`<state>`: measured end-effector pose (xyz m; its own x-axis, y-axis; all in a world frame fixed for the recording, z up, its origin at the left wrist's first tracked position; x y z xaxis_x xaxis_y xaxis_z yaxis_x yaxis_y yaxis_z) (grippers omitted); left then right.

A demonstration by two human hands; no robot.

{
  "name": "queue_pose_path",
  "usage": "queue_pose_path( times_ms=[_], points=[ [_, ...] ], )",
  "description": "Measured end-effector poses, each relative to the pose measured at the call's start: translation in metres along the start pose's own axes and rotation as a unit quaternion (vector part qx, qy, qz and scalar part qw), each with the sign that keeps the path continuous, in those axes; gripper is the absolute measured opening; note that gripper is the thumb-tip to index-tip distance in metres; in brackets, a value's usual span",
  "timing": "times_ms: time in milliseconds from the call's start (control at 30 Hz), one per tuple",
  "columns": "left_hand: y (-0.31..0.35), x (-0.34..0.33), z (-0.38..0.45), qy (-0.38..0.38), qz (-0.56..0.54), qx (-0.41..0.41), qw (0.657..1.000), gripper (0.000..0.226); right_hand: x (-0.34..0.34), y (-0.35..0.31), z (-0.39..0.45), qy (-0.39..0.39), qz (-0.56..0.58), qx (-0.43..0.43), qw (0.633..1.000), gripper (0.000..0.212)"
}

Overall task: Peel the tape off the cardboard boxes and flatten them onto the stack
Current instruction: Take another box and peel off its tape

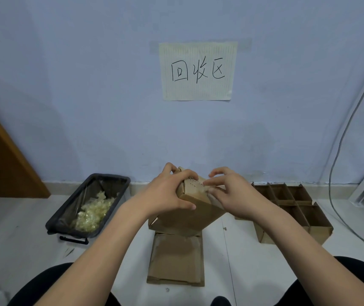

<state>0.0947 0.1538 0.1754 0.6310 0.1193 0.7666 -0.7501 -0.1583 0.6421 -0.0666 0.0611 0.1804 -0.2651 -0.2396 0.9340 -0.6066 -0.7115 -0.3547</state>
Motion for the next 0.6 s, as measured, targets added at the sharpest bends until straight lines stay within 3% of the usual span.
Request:
queue_pose_path(
  times_ms=[133,400,600],
  points=[
    [0.002,-0.004,0.0,-0.017,0.003,-0.009,1.0,0.069,0.003,0.006,0.002,0.025,-0.006,-0.035,0.999,0.013],
    [-0.001,-0.002,0.002,-0.022,-0.019,0.007,1.0,0.066,0.002,0.0,0.006,0.028,-0.055,-0.012,0.998,0.021],
    [0.0,0.003,0.003,-0.017,-0.021,0.021,0.999,0.065,0.009,0.011,0.001,0.078,0.071,-0.03,0.994,0.01]
  ],
)
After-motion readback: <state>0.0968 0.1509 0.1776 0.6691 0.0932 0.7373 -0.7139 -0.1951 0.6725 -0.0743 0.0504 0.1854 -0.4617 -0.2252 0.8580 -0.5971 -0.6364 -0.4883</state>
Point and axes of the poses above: each hand's wrist, its own z-axis towards the middle knuckle, its own x-axis out of the back of the hand, y = z × x, the point moved 4 cm from there along z, towards the middle knuckle, and after that the axes turned 12 degrees about -z, right-handed, at the moved point
